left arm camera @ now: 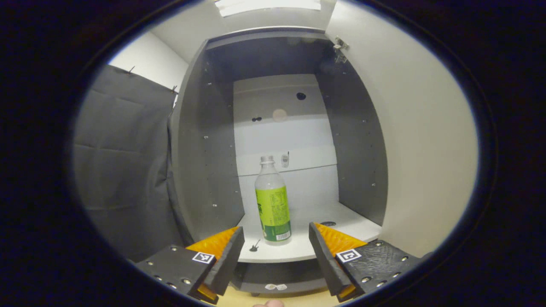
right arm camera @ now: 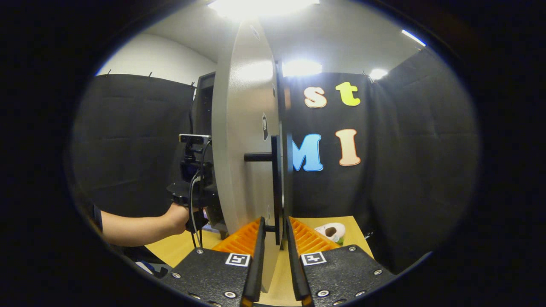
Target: Open the cabinet door with the right hand, grasp the bottle in the cabinet with the left hand and place it on the coaster, then close the cabinet door with the right hand.
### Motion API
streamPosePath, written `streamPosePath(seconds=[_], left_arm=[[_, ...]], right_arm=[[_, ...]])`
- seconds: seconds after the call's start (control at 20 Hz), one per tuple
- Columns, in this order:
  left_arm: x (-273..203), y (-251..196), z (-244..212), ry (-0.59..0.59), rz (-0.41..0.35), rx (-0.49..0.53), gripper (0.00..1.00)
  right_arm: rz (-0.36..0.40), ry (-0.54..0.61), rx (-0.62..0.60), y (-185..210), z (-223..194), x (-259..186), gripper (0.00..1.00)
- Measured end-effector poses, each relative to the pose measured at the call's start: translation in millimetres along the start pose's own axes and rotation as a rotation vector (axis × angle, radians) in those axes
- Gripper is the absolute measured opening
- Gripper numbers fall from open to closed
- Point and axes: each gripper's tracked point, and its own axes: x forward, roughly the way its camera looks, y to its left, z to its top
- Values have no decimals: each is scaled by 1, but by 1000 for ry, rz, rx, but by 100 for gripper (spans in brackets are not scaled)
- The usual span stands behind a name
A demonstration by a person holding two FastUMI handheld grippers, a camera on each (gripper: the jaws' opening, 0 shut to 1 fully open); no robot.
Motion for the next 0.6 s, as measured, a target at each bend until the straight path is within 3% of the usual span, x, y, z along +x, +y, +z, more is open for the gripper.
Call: streamPosePath(seconds=[0.05,0.1,0.15,0.2,0.35,0.4,0.45,0.6], left_arm=[[10,-1,-6,3,-2,-11,92],[20,-1,-12,5,-5,-19,87],[31,0,-18,9,-2,-18,92],[38,3,-23,18,10,-12,83],[64,8,-37,32,11,-17,87],[71,8,-37,31,4,-28,92],[80,7,-41,37,-7,-42,87],[105,6,-45,43,-32,-31,87]], right_arm=[[-9,-4,1,-2,2,0,32],[-24,-8,-14,-5,3,1,36],[-40,-15,-42,-3,6,-1,36],[-61,-15,-82,-4,7,0,41],[-129,-21,-176,-13,6,0,52],[-131,-22,-173,-12,6,2,58],[-135,-21,-160,-13,5,5,59],[-146,-22,-140,-14,4,4,61]])
